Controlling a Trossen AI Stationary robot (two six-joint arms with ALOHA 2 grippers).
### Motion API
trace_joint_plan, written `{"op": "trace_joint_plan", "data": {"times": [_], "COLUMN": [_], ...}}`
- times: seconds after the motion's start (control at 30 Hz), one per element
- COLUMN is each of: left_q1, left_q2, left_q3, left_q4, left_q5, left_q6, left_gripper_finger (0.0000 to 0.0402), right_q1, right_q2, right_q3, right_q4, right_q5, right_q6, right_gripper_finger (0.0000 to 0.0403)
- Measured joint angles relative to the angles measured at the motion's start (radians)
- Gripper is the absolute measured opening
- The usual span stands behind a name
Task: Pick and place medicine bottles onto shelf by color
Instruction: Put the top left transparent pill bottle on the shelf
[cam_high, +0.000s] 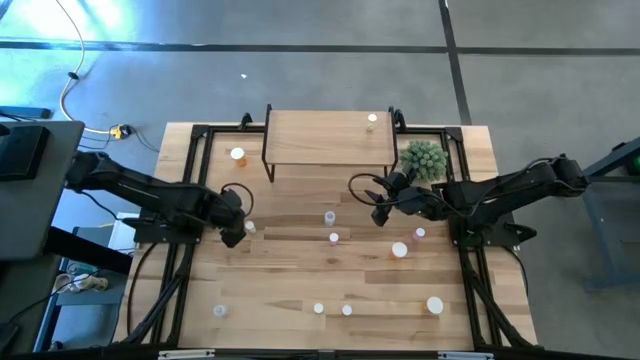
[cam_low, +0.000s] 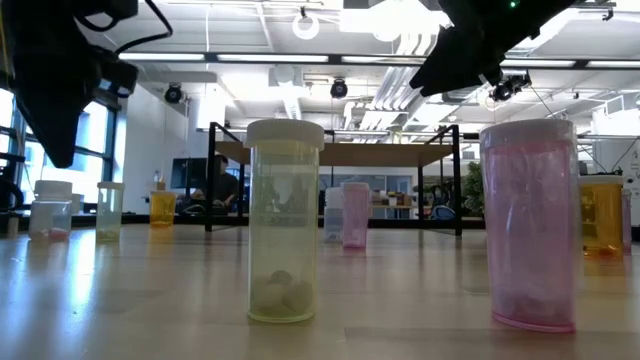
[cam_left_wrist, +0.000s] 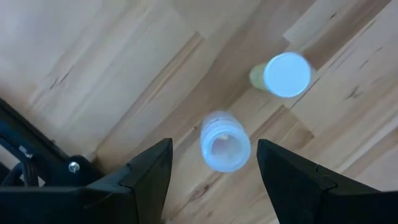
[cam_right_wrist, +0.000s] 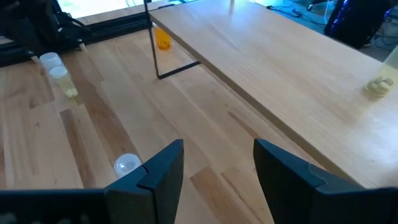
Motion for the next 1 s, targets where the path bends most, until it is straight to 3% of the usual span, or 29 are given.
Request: {"op": "trace_joint_plan", "data": {"times": [0.83, 1.0], "left_q1": [-0.025, -0.025], "left_q2": [0.192, 0.210], "left_q3": [0.000, 0.000], "left_q4": [0.039, 0.039], "left_q5": [0.032, 0.044], "left_q6": [-0.008, 0.005], "left_gripper_finger": [0.0223, 0.0204], "right_q1": [0.000, 0.000], "right_q2": [0.000, 0.000], "right_q3": [0.000, 0.000], "right_q4": [0.000, 0.000], "right_q5": [-0.024, -0.024], "right_q6": [0.001, 0.003], "right_gripper_finger": [0.0185, 0.0185]}}
